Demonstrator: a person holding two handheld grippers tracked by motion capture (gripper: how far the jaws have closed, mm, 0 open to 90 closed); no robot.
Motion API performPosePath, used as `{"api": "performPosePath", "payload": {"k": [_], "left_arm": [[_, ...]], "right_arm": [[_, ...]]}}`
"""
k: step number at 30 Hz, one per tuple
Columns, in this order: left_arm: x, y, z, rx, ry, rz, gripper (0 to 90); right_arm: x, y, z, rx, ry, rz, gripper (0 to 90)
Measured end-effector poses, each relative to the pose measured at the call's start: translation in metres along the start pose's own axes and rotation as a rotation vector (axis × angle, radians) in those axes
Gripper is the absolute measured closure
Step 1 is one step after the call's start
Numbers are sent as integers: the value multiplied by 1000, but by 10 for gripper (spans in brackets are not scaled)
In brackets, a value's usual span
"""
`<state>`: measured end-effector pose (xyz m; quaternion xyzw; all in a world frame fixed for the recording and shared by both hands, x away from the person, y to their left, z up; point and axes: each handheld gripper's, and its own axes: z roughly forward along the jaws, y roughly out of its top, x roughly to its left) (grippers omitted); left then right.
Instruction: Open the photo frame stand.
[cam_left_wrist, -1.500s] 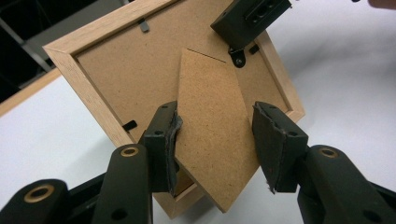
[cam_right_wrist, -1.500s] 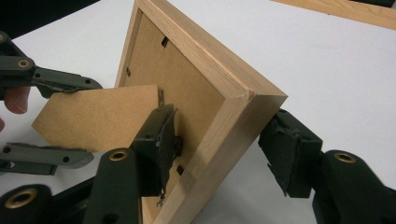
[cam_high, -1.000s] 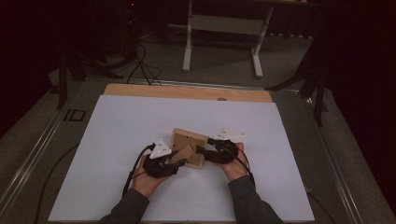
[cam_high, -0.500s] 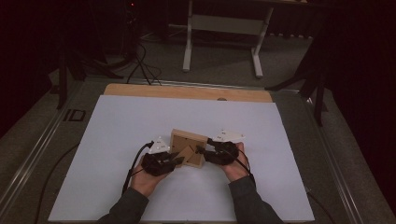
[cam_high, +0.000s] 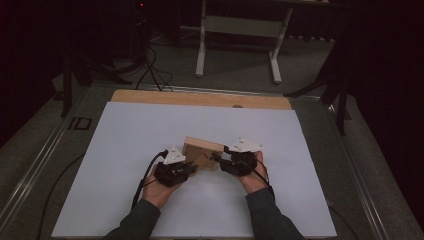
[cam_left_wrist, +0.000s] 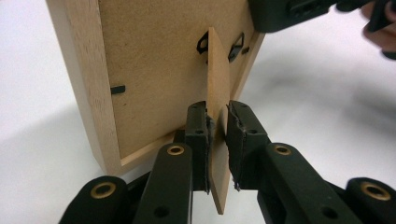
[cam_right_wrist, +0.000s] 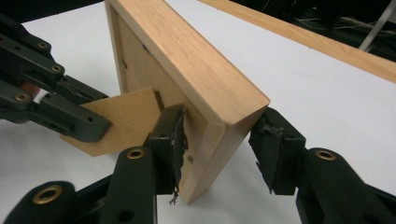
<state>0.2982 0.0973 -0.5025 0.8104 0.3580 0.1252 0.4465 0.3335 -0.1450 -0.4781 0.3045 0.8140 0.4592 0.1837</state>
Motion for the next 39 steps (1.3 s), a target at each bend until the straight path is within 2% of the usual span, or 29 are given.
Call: {"api": "performPosePath", "payload": {"k": [9, 15, 19, 28, 32, 36, 39], "left_arm": [[4, -1, 13, 16, 35, 37, 778], [7, -4, 19, 34, 70, 57, 776], [8, -5, 20, 30, 83, 54, 782], [9, -6, 20, 17, 77, 29, 781], [11, -6, 20, 7, 62, 7, 775], [11, -6, 19, 1, 46, -4, 737], [12, -5, 17, -13, 17, -22, 687]], "right_arm": [[4, 3, 2, -2, -40, -36, 563], [15, 5, 4, -11, -80, -101, 566], [18, 5, 4, -13, -82, -117, 567], [16, 5, 5, -20, -80, -111, 572], [14, 3, 6, -14, -78, -100, 576], [14, 2, 8, -3, -74, -98, 568], [13, 2, 10, 0, -63, -94, 540]]}}
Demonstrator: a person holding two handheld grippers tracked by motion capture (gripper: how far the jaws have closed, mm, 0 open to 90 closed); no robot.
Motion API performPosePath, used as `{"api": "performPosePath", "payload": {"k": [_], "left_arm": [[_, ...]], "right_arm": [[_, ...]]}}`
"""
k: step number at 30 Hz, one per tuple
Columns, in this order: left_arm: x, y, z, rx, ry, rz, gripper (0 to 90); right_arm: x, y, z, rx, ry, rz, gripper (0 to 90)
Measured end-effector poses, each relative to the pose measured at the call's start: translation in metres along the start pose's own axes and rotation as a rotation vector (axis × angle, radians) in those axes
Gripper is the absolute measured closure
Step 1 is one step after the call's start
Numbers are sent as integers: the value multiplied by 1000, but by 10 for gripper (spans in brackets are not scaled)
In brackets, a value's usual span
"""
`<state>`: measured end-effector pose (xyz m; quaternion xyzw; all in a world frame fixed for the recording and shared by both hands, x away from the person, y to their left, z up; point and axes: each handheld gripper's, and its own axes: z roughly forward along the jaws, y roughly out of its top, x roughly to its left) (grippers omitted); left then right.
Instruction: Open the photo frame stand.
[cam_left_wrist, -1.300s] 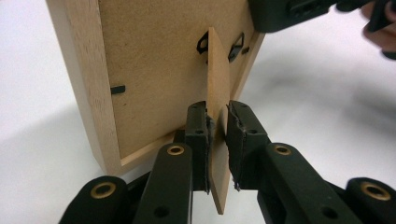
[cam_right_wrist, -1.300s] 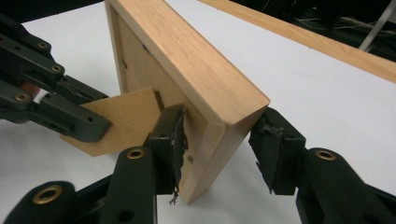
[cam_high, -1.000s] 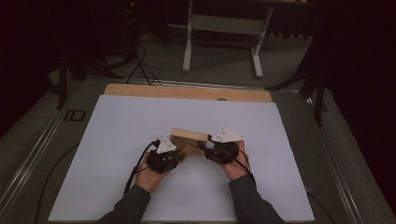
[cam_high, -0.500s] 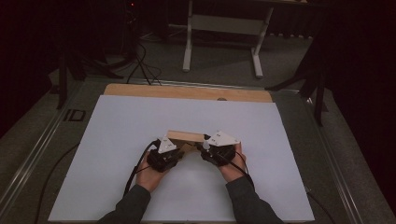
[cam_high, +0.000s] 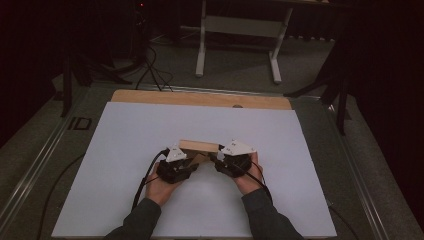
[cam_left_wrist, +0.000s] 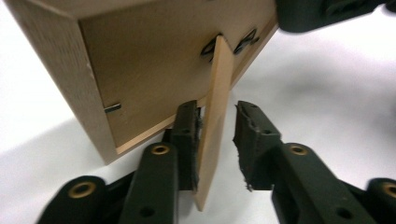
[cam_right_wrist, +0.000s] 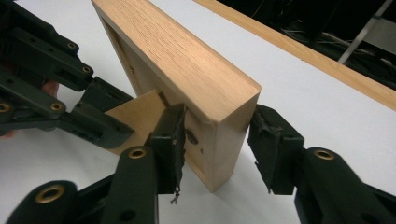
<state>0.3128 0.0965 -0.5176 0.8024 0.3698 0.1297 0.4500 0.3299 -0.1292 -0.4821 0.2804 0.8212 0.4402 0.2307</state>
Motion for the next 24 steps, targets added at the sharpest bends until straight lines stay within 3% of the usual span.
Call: {"api": "performPosePath", "payload": {"k": [9, 13, 24], "left_arm": [[-2, -1, -3, 1, -24, -5, 641], [-1, -2, -5, 3, -28, -9, 638], [-1, -2, -13, -14, -11, -5, 628]], "right_arm": [[1, 1, -3, 2, 32, 0, 480], [4, 1, -6, 19, 52, -26, 442], [10, 2, -9, 33, 84, -47, 392]]}}
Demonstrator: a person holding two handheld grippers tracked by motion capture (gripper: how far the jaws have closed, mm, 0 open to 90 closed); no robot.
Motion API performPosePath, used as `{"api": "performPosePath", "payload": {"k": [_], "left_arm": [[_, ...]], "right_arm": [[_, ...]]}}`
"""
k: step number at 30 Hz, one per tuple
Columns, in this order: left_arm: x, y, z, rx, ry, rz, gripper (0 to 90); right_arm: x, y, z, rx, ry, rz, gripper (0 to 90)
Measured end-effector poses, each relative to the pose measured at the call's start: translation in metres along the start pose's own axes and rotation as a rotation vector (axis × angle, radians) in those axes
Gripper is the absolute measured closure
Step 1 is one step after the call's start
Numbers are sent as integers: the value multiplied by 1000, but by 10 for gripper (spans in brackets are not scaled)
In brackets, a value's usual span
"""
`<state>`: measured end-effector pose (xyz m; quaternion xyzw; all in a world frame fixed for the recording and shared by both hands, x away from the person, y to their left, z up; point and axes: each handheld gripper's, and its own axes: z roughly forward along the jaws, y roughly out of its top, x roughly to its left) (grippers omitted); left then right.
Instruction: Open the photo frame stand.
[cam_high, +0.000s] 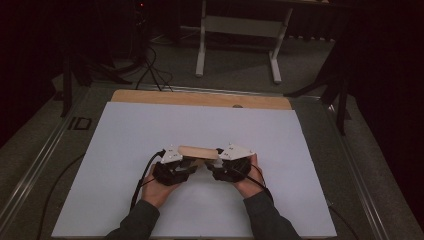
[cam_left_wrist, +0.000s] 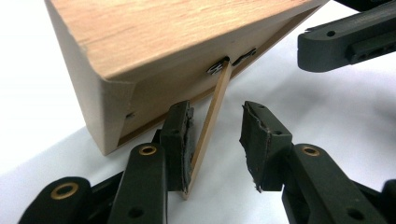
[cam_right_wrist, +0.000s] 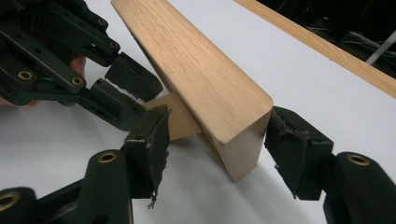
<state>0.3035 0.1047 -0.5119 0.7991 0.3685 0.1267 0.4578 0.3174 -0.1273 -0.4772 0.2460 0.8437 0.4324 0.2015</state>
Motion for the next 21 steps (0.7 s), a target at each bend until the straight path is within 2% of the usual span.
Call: {"api": "performPosePath", "payload": {"k": [5, 9, 12, 21], "left_arm": [[-2, 1, -4, -4, 23, 22, 618], [-4, 2, -7, -9, 36, 33, 612], [-6, 2, -9, -6, 46, 46, 610], [-8, 2, -13, 10, 61, 69, 584]], "right_arm": [[0, 0, -2, -5, 10, 1, 373], [0, 2, -5, -18, -3, 12, 312], [0, 3, -8, -30, 17, 21, 306], [-3, 7, -16, -62, 16, 27, 301]]}}
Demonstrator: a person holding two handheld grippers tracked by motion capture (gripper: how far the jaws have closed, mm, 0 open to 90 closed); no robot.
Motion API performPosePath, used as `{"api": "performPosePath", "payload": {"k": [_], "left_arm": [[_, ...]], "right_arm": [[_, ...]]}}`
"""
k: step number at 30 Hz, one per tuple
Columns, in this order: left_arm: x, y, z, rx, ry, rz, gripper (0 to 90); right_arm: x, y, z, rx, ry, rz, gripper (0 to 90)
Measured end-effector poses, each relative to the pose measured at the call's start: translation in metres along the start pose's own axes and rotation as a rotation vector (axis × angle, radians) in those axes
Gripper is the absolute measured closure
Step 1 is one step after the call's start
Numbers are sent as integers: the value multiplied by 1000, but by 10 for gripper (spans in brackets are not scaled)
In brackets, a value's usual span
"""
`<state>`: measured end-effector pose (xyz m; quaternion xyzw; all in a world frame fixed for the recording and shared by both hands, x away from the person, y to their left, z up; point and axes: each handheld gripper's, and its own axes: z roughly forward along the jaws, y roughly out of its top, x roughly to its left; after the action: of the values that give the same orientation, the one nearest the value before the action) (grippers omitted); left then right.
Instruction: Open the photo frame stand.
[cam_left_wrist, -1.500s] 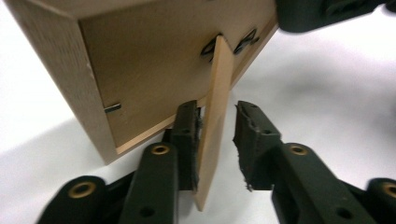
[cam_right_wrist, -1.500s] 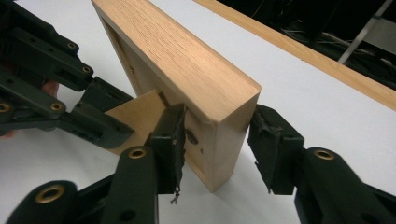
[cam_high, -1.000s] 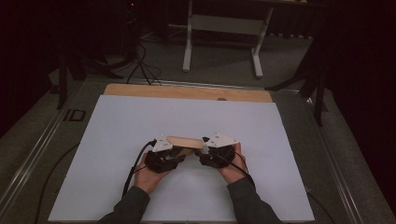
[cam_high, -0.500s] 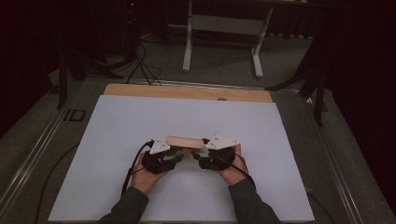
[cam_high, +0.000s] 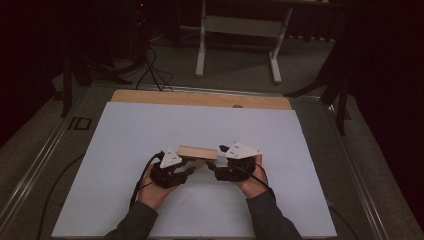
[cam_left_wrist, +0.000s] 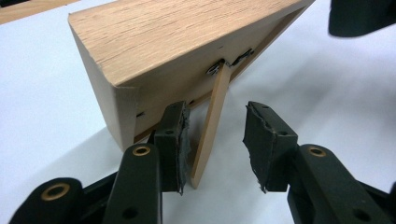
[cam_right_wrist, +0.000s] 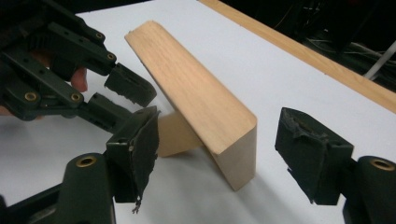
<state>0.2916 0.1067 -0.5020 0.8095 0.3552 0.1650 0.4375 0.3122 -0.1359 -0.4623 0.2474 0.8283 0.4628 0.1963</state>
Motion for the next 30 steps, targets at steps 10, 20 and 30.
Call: {"api": "performPosePath", "payload": {"k": [10, 20, 30], "left_arm": [[0, 0, -8, 6, 2, 8, 575], [0, 6, -21, -36, -30, -23, 556], [2, 9, -28, -61, -32, -32, 541]], "right_arm": [[-2, 4, -7, -33, 17, 17, 337], [-14, 5, -18, -98, 33, 75, 420], [-26, 3, -27, -149, -71, 131, 501]]}}
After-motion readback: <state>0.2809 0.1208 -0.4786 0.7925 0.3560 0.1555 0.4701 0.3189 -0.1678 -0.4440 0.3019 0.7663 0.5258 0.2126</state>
